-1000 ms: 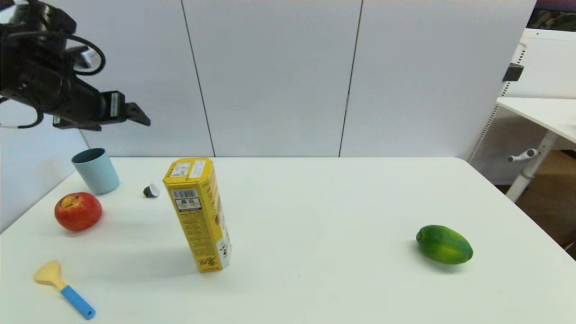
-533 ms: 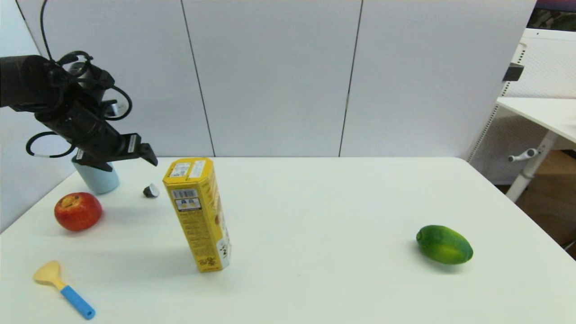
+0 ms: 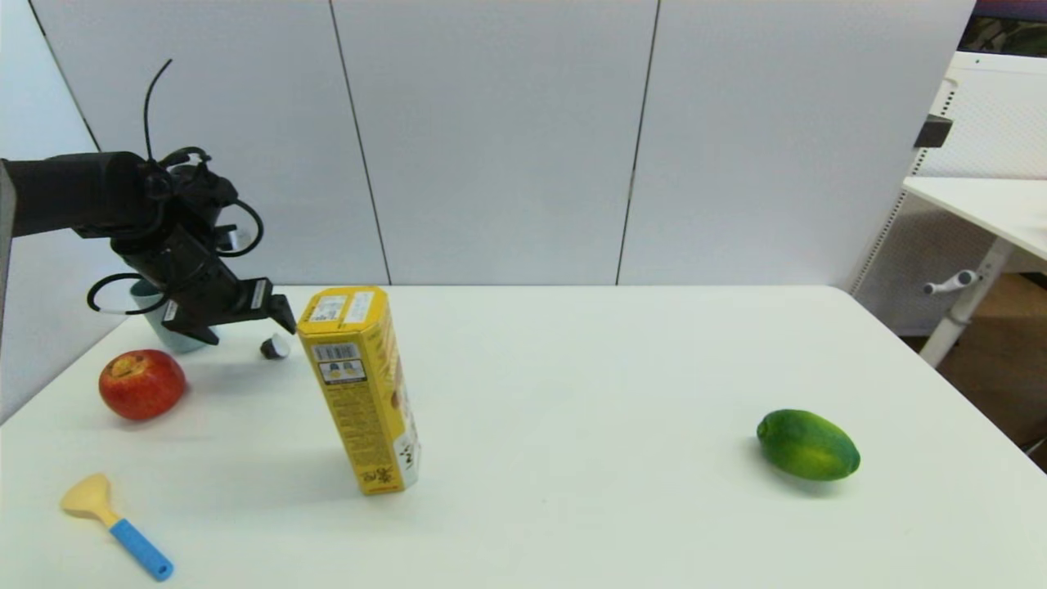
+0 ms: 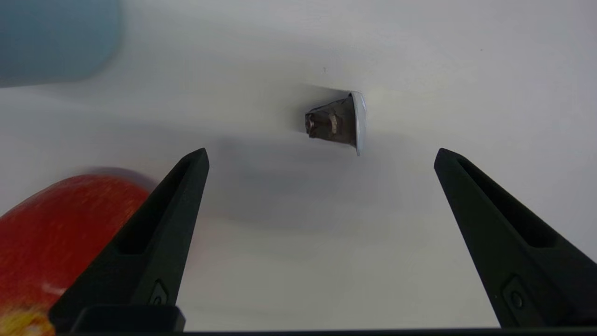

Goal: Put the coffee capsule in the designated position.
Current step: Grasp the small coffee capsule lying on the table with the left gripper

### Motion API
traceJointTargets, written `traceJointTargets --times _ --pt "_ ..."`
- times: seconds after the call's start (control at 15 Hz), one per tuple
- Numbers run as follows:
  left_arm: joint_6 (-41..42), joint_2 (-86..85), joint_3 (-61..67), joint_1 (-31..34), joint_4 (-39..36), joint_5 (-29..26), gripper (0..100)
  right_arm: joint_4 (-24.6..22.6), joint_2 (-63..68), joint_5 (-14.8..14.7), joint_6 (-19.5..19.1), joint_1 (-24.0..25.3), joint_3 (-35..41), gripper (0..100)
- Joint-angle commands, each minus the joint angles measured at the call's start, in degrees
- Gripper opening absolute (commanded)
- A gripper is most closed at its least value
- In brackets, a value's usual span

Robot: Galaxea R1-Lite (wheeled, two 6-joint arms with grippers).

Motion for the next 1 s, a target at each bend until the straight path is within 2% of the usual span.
traceJointTargets --times 0.07,1.0 --pt "0.1 2.2 -0.1 -0.1 0.3 0.0 100 0.0 0.1 0.0 0.0 0.0 1.0 100" --pt "0.3 4.9 -0.8 -0.2 -2.1 0.1 100 0.0 0.1 0.0 0.0 0.0 1.0 100"
